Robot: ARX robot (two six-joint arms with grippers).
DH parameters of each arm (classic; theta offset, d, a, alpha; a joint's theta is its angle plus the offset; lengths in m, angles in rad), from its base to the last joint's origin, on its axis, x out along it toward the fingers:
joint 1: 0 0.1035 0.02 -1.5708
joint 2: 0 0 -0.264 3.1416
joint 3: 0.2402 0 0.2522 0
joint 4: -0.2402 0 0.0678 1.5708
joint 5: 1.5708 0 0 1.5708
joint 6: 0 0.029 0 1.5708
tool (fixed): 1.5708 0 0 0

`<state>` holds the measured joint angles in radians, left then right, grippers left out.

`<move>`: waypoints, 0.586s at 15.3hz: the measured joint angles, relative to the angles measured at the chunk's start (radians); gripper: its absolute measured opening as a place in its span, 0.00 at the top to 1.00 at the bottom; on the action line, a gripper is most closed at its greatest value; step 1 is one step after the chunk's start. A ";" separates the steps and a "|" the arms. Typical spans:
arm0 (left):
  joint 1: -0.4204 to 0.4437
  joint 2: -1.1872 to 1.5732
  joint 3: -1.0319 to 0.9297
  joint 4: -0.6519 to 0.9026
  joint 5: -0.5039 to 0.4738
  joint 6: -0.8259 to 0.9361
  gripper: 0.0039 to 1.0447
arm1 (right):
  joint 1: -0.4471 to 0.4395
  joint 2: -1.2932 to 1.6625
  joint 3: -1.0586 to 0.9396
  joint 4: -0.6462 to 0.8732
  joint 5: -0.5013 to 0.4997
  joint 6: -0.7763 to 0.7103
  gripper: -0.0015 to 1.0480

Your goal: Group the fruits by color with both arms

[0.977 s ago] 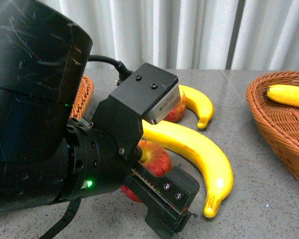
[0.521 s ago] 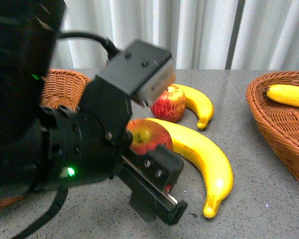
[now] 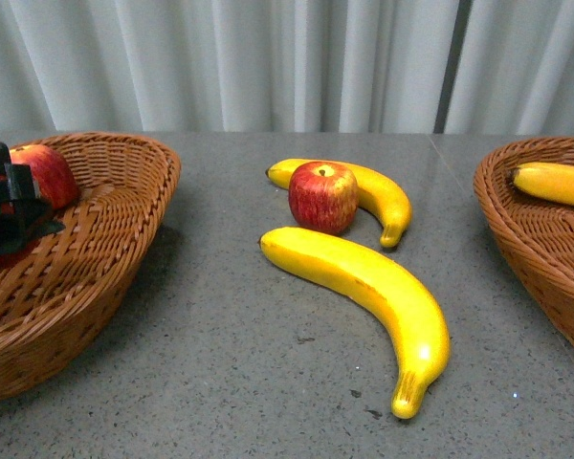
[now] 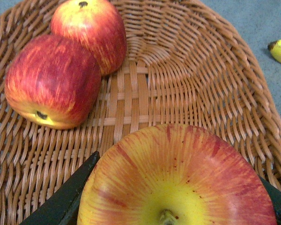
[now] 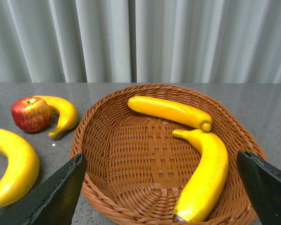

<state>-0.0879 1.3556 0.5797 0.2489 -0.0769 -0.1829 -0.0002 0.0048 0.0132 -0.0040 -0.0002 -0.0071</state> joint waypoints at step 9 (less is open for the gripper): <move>-0.017 -0.001 -0.021 -0.066 0.003 0.016 0.04 | 0.000 0.000 0.000 0.000 0.000 0.000 0.06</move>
<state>-0.1051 1.3544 0.5591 0.1829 -0.0738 -0.1673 -0.0002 0.0048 0.0132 -0.0036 -0.0002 -0.0071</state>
